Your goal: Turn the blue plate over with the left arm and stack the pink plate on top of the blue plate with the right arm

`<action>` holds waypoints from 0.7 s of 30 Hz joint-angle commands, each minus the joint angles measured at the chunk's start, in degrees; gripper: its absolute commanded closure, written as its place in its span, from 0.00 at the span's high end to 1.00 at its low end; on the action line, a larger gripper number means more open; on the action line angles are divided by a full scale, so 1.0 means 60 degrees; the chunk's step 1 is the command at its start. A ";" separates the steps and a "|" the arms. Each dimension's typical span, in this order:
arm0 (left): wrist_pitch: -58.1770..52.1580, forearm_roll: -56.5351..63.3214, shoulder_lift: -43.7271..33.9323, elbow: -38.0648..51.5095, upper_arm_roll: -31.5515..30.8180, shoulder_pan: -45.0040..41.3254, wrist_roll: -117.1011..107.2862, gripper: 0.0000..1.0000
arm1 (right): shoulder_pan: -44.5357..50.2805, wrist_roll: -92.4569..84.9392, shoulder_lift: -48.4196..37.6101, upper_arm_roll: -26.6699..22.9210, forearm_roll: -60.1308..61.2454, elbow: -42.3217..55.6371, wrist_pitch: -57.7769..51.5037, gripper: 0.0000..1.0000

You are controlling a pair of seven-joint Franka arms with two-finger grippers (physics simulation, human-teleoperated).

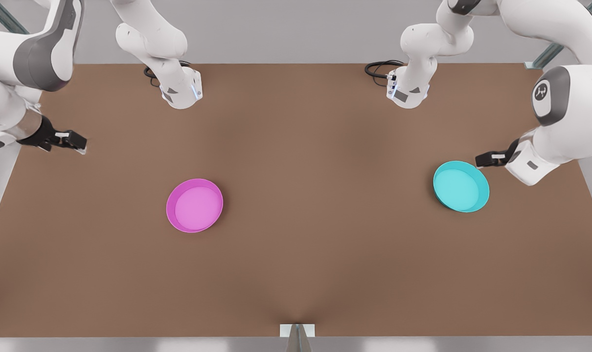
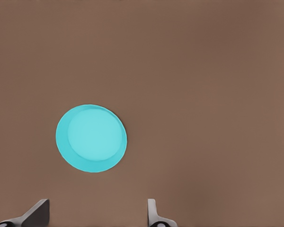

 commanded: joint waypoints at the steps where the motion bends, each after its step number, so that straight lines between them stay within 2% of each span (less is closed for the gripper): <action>1: 0.0496 -0.0051 -0.0033 0.0000 0.0012 0.0014 -0.0374 1.00 | 0.0324 -0.0016 -0.0058 -0.0010 0.0103 -0.0074 0.1247 1.00; 2: 0.0467 -0.0051 -0.0033 -0.0102 0.0071 0.0014 -0.0359 1.00 | 0.0324 -0.0031 -0.0058 -0.0010 0.0103 -0.0074 0.1247 1.00; 3: 0.0554 -0.0080 -0.0004 -0.0906 0.0348 0.0028 -0.1075 1.00 | 0.0339 -0.0016 -0.0058 -0.0010 0.0103 -0.0074 0.1247 1.00; 4: 0.1198 -0.1321 0.0142 -0.1302 0.1050 0.0422 -0.1077 1.00 | 0.0339 -0.0016 -0.0044 -0.0010 0.0103 -0.0074 0.1262 1.00; 5: 0.1478 -0.2759 0.0361 -0.1567 0.1651 0.0848 0.0396 1.00 | 0.0353 -0.0002 -0.0029 -0.0010 0.0103 -0.0074 0.1232 1.00; 6: 0.1565 -0.2819 0.1005 -0.1626 0.2442 0.0980 0.3386 1.00 | 0.0353 0.0203 0.0073 -0.0009 0.0103 -0.0059 0.1014 1.00; 7: 0.2661 -0.2819 0.1241 -0.2341 0.2809 0.1317 0.5877 1.00 | 0.0427 0.0233 0.0278 -0.0010 0.0103 -0.0045 0.0369 1.00; 9: 0.5313 -0.3477 0.1299 -0.4290 0.3586 0.1346 0.9071 1.00 | 0.0456 0.0584 0.0454 0.0064 0.0117 -0.0045 0.0178 1.00; 12: 0.7687 -0.4943 0.2207 -0.5288 0.3733 0.1815 1.3569 1.00 | 0.0456 0.0599 0.0513 0.0064 0.0117 0.0043 0.0236 1.00; 14: 0.7660 -0.5163 0.2823 -0.5332 0.3733 0.2006 1.4011 1.00 | 0.0456 0.0599 0.0557 0.0064 0.0117 0.0058 0.0207 1.00; 21: 0.7220 -0.5075 0.3087 -0.5801 0.3791 0.2020 1.2751 1.00 | 0.0441 0.0614 0.0850 0.0064 0.0117 0.0585 0.0148 1.00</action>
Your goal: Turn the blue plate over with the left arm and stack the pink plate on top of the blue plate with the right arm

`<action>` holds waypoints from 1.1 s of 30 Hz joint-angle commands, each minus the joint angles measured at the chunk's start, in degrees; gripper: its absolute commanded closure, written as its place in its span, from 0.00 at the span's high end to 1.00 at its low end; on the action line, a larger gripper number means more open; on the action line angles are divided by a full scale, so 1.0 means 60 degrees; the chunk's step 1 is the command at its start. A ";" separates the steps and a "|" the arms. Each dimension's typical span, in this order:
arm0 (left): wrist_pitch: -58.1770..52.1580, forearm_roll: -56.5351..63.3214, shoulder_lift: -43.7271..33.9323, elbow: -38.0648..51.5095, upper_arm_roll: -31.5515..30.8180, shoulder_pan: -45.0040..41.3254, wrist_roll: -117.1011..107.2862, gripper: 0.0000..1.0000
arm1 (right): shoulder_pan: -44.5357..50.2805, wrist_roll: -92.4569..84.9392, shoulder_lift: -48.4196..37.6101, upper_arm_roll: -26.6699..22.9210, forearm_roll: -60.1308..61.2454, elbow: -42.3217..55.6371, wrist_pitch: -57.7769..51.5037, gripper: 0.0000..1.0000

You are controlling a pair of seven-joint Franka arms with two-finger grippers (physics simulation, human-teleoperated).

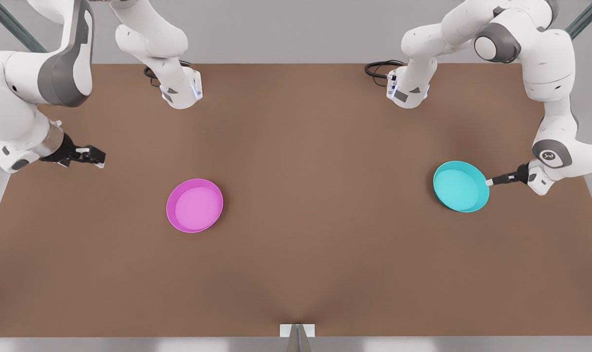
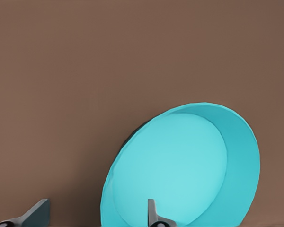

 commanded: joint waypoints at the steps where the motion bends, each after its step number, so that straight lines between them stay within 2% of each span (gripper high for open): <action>1: 0.0515 -0.0086 0.0118 -0.0007 -0.0002 -0.0007 0.5193 1.00 | -0.0533 0.0259 0.0105 -0.0002 0.0006 0.0197 -0.0079 1.00; 3: 0.0529 -0.0086 0.0236 -0.0007 -0.0105 -0.0021 0.4591 1.00 | -0.0563 0.0215 0.0427 -0.0002 0.0035 0.0811 -0.0386 1.00; 4: 0.0544 -0.0100 0.0250 0.0008 -0.0105 -0.0021 0.4416 0.92 | -0.0563 0.0215 0.0632 -0.0002 0.0035 0.1032 -0.0519 1.00; 5: 0.0530 -0.0086 0.0250 0.0008 -0.0119 -0.0021 0.4181 0.66 | -0.0563 0.0215 0.0647 -0.0002 0.0035 0.1032 -0.0519 1.00; 6: 0.0515 -0.0086 0.0236 0.0008 -0.0207 -0.0021 0.4021 0.53 | -0.0577 0.0215 0.0647 -0.0002 0.0035 0.1017 -0.0519 1.00; 7: 0.0500 -0.0086 0.0236 -0.0007 -0.0236 -0.0036 0.3800 0.51 | -0.0563 0.0229 0.0633 -0.0002 0.0020 0.1017 -0.0519 1.00; 24: 0.0559 -0.0203 0.0704 0.0111 -0.0603 -0.0139 0.3156 0.51 | -0.0533 0.0274 0.0633 -0.0002 0.0020 0.0973 -0.0607 1.00; 28: 0.0471 -0.0203 0.0690 0.0125 -0.0617 -0.0153 0.2877 0.21 | -0.0533 0.0274 0.0633 -0.0002 0.0020 0.0958 -0.0607 1.00; 33: 0.0412 -0.0086 0.0500 0.0491 -0.0617 -0.0329 0.1985 0.21 | -0.0533 0.0274 0.0618 -0.0002 0.0020 0.0944 -0.0607 1.00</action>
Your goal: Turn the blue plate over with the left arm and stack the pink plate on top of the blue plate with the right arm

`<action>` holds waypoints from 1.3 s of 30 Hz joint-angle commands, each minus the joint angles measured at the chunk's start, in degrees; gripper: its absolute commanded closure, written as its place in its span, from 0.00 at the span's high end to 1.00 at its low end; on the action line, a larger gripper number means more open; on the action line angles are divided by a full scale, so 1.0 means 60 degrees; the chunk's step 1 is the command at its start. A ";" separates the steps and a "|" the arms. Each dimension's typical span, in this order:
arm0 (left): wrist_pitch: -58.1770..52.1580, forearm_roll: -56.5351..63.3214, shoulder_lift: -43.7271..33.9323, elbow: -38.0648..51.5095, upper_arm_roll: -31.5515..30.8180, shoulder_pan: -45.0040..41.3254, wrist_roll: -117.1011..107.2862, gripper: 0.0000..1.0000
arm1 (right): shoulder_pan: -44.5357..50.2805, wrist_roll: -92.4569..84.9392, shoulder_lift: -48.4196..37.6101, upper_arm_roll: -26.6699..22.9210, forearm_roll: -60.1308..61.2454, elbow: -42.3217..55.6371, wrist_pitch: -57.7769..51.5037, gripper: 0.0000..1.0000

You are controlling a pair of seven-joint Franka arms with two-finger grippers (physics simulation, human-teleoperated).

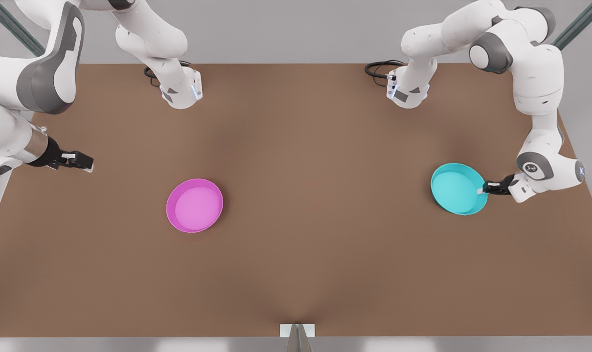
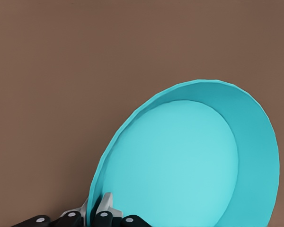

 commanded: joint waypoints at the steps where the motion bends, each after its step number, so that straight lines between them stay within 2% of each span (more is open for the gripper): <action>1: -0.0145 0.0376 -0.0429 0.0172 0.0008 -0.0442 -0.1277 0.21 | 0.0001 0.0052 -0.0017 0.0002 0.0004 -0.0007 -0.0004 1.00; 3: -0.0773 0.1738 -0.0884 0.1137 0.0022 -0.1292 -0.3621 0.21 | 0.0001 0.0052 -0.0017 0.0002 0.0004 -0.0007 -0.0019 1.00; 5: -0.2165 0.2047 -0.0855 0.2733 0.0037 -0.2199 -0.5305 0.21 | 0.0001 0.0052 -0.0017 0.0002 0.0018 -0.0007 -0.0019 1.00; 7: -0.2840 0.3906 -0.0738 0.4419 0.0037 -0.3884 -0.8630 0.21 | 0.0001 0.0052 -0.0017 0.0002 0.0018 -0.0022 -0.0019 1.00; 10: -0.4304 0.5576 -0.0650 0.5943 0.0037 -0.5979 -1.2922 0.21 | 0.0001 0.0052 -0.0017 0.0002 0.0033 -0.0022 -0.0019 1.00; 13: -0.6355 0.7027 0.0141 0.7861 0.0081 -0.7459 -1.5766 0.21 | -0.0087 0.0052 -0.0002 0.0002 0.0106 -0.0036 -0.0019 1.00; 14: -0.6750 0.7217 0.0929 0.8782 0.0882 -0.8276 -1.6074 0.21 | -0.0102 0.0052 0.0013 0.0002 0.0194 -0.0051 -0.0019 1.00; 15: -0.7028 0.7277 0.1413 0.8961 0.2431 -0.9373 -1.5958 0.21 | -0.0102 0.0052 0.0013 0.0002 0.0238 -0.0066 -0.0019 1.00; 16: -0.6956 0.7189 0.2381 0.8888 0.4942 -1.1339 -1.6000 0.21 | -0.0116 0.0052 0.0027 0.0002 0.0238 -0.0066 -0.0033 1.00; 17: -0.6927 0.7174 0.2865 0.8858 0.5646 -1.2161 -1.6935 0.21 | -0.0116 0.0052 0.0042 0.0002 0.0238 -0.0066 -0.0033 1.00; 18: -0.6898 0.7115 0.3173 0.8844 0.5910 -1.2834 -1.8269 0.21 | -0.0116 0.0052 0.0042 0.0002 0.0238 -0.0066 -0.0033 1.00; 19: -0.6547 0.6926 0.4051 0.8829 0.6935 -1.3845 -1.8989 0.21 | -0.0116 0.0052 0.0086 0.0002 0.0252 -0.0066 -0.0033 1.00; 21: -0.6049 0.6705 0.4857 0.8815 0.7888 -1.4857 -1.9603 0.21 | -0.0116 0.0052 0.0086 0.0002 0.0253 -0.0066 -0.0033 1.00; 22: -0.5625 0.6837 0.5385 0.8713 0.7903 -1.5076 -2.0672 0.21 | -0.0116 0.0052 0.0100 0.0002 0.0340 -0.0066 -0.0033 1.00; 25: -0.2885 0.9662 0.5986 0.6076 0.7860 -1.6571 -2.4640 0.21 | -0.0131 0.0052 0.0100 -0.0013 0.0384 -0.0080 -0.0033 1.00; 26: -0.2855 1.0820 0.5928 0.5929 0.7201 -1.6571 -2.5975 0.21 | -0.0131 0.0052 0.0115 -0.0013 0.0384 -0.0095 -0.0033 1.00; 33: -0.3571 1.3603 0.5781 0.5900 0.4741 -1.6411 -2.9168 0.21 | -0.0146 0.0052 0.0115 -0.0028 0.0531 -0.0153 -0.0077 1.00; 36: -0.3997 1.5741 0.5825 0.5929 0.3261 -1.5239 -3.1292 0.21 | -0.0146 0.0052 0.0115 -0.0028 0.0546 -0.0153 -0.0077 1.00; 39: -0.4172 1.5919 0.5972 0.5929 0.2952 -1.5106 -3.1777 0.21 | -0.0131 0.0052 0.0115 -0.0028 0.0546 -0.0153 -0.0077 1.00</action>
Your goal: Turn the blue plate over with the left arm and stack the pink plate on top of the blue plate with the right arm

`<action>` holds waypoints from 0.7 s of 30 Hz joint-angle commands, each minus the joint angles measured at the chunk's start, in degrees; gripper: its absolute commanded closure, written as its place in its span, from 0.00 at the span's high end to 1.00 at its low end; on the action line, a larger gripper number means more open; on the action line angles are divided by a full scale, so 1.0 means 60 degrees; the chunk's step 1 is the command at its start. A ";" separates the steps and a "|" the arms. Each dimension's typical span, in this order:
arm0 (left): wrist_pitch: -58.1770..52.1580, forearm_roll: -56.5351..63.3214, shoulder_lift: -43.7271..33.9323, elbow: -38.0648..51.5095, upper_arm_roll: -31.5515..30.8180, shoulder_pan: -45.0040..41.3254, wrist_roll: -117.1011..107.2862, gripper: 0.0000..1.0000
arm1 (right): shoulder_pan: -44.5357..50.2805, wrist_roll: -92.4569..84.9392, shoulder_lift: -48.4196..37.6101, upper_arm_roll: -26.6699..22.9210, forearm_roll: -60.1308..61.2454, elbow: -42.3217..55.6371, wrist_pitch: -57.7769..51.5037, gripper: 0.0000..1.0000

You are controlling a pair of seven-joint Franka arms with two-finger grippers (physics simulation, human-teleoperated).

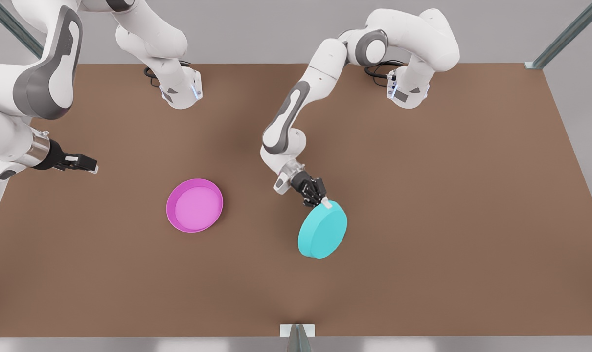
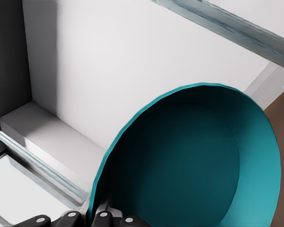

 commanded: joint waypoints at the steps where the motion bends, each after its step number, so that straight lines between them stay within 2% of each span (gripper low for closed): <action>1: -0.0269 0.0742 0.0011 0.0004 -0.0166 0.0053 -0.9919 0.21 | 0.0002 0.0005 -0.0010 0.0002 0.0017 0.0004 -0.0013 1.00; 2: -0.0459 0.0713 0.0011 0.0004 -0.0284 0.0053 -0.9905 0.31 | 0.0002 0.0005 -0.0010 0.0002 0.0017 0.0004 -0.0013 1.00; 3: -0.0504 0.0654 0.0011 0.0004 -0.0298 0.0053 -0.9802 0.80 | 0.0002 0.0005 -0.0010 0.0002 0.0017 0.0004 -0.0013 1.00; 4: -0.0518 0.0654 0.0055 -0.0011 -0.0327 0.0053 -0.9787 0.88 | 0.0002 0.0005 -0.0010 0.0002 0.0017 0.0004 -0.0013 1.00; 6: -0.0518 0.0654 0.0187 -0.0011 -0.0371 0.0039 -0.9802 0.89 | -0.0013 0.0005 -0.0010 0.0002 0.0017 0.0004 -0.0013 1.00; 9: -0.1382 0.0318 0.0114 -0.0011 -0.1396 0.0039 -0.9700 0.88 | -0.0013 0.0005 0.0005 0.0002 0.0031 0.0004 -0.0027 1.00; 12: -0.2042 -0.0766 -0.0208 0.0048 -0.1807 -0.0064 -0.8177 0.87 | -0.0013 0.0005 0.0034 0.0002 0.0032 0.0004 -0.0013 1.00; 15: -0.2979 -0.2858 -0.1159 0.0457 -0.2100 -0.0137 -0.5526 0.87 | -0.0013 0.0005 0.0048 0.0002 0.0032 0.0004 -0.0013 1.00; 17: -0.2993 -0.5361 -0.1307 0.0619 -0.2042 -0.0020 -0.2808 0.85 | -0.0013 0.0005 0.0048 0.0002 0.0032 0.0004 -0.0013 1.00; 18: -0.3915 -0.6449 -0.1498 0.0619 -0.1983 -0.0020 -0.0182 0.85 | -0.0013 0.0005 0.0048 0.0002 0.0032 0.0004 -0.0013 1.00; 21: -0.4370 -0.8134 -0.1483 0.0473 -0.2085 -0.0020 0.2588 0.85 | -0.0013 0.0005 0.0136 -0.0013 0.0031 0.0004 -0.0013 1.00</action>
